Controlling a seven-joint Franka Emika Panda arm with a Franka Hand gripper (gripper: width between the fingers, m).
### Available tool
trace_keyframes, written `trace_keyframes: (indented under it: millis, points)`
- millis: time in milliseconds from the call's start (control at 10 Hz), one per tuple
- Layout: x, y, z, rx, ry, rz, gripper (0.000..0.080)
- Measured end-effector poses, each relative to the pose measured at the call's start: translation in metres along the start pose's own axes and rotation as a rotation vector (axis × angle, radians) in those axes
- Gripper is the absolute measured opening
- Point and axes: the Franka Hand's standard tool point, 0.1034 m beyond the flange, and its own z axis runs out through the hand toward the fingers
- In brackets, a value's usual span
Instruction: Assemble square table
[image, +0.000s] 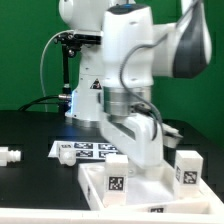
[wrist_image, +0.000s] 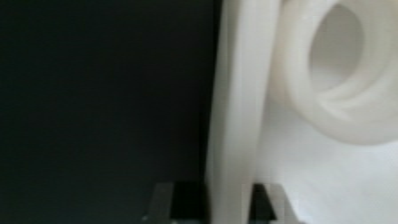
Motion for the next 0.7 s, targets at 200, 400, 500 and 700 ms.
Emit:
trace_keyframes:
  millis: [200, 400, 500, 700]
  points:
    - [0.011, 0.008, 0.000, -0.029, 0.005, -0.183, 0.0056]
    - [0.019, 0.012, -0.001, -0.029, 0.012, -0.260, 0.0058]
    - [0.021, 0.013, -0.001, -0.029, 0.016, -0.311, 0.0058]
    - [0.037, 0.011, -0.005, -0.048, 0.031, -0.497, 0.0058]
